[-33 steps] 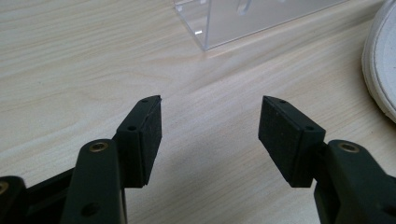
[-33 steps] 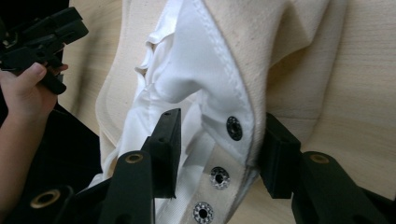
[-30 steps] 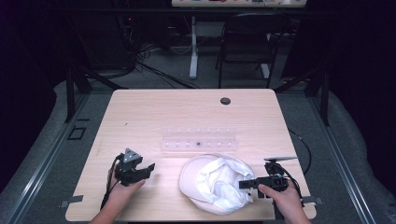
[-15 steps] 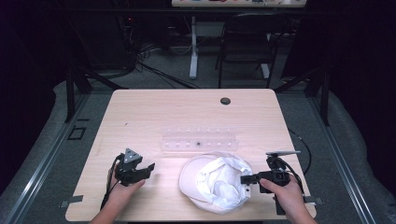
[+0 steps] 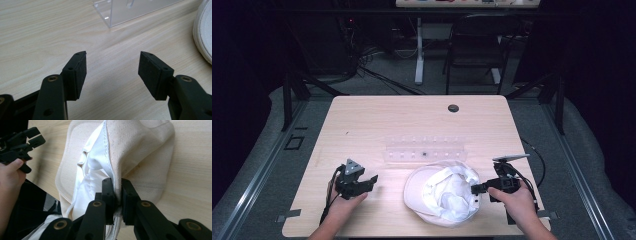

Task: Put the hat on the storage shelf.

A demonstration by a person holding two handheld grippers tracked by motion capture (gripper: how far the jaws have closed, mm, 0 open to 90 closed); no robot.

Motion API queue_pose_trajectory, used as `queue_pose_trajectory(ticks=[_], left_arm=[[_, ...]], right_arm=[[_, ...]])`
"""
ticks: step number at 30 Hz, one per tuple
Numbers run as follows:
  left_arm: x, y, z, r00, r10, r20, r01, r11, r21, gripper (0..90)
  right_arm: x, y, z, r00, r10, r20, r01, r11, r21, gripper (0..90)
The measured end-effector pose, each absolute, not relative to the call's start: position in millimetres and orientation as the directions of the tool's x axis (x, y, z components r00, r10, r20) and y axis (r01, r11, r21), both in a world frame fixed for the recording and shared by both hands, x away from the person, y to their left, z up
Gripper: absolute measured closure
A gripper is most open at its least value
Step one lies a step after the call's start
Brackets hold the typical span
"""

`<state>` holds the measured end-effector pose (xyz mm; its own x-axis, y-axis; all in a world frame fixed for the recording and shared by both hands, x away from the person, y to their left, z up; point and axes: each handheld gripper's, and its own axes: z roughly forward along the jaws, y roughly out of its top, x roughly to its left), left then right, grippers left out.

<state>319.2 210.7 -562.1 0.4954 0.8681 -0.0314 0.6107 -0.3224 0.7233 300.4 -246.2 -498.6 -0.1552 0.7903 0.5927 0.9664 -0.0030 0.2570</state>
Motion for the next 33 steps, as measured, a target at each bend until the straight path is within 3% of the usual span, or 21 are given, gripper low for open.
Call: queue_pose_trajectory(ticks=[14,33], left_arm=[[319.3,210.5,-562.9,0.496,0.867,-0.038,0.615,-0.320,0.721,40.3],[318.5,209.2,-563.1,0.525,0.851,-0.027,0.601,-0.348,0.719,43.4]], right_arm=[[308.9,-237.3,-479.3,-0.198,0.854,0.481,0.960,0.070,0.271,83.3],[320.2,-229.5,-442.5,-0.195,0.840,0.507,0.966,0.076,0.246,83.4]])
